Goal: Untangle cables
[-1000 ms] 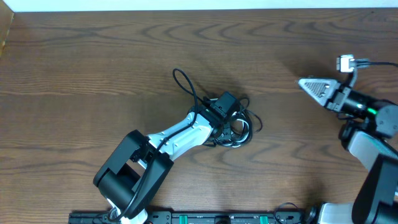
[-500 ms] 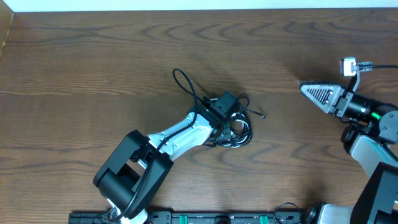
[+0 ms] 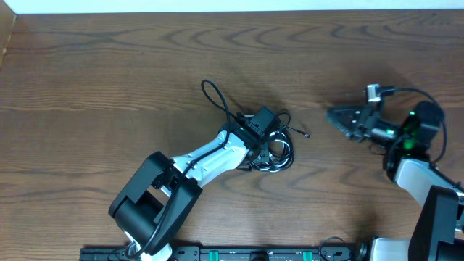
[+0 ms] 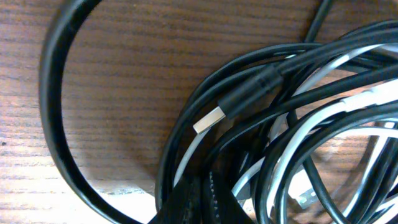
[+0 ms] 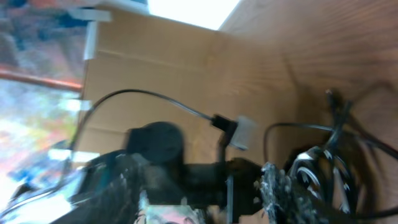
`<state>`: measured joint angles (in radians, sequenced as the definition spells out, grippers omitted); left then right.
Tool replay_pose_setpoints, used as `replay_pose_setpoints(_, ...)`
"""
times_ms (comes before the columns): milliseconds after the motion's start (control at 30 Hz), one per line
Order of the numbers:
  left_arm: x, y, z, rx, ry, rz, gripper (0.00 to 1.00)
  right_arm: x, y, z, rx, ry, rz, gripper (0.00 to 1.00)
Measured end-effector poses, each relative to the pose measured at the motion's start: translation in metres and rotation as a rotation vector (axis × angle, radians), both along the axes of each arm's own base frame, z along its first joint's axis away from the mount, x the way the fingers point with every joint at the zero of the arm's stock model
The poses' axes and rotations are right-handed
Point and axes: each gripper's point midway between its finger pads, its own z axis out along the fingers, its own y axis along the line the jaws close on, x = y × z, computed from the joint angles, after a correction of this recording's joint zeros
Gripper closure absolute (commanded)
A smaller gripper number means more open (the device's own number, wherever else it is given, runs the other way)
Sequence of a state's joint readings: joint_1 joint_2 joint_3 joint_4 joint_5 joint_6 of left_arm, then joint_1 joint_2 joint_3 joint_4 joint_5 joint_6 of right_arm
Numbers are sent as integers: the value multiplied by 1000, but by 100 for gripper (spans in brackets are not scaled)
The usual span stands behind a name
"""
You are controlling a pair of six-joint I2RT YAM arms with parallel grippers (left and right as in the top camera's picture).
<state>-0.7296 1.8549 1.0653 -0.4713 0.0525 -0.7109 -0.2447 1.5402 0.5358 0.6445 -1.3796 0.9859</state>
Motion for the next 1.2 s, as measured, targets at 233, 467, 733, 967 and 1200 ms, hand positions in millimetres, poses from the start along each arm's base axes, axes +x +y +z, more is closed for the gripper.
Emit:
replay_pose_setpoints(233,0,0,0,0,0,0,92,5,31,-33,-152,-18,-24,28)
replay_pose_setpoints(467,0,0,0,0,0,0,92,10,53,-61,-309,-13,-65,24)
replay_pose_setpoints(733,0,0,0,0,0,0,92,16,61,-81,-448,-17,-132,24)
replay_pose_setpoints(967,0,0,0,0,0,0,92,21,63,-92,-476,-17,-145,23)
replay_pose_setpoints(1200,0,0,0,1,0,0,92,33,69,-107,-428,-35,-134,24)
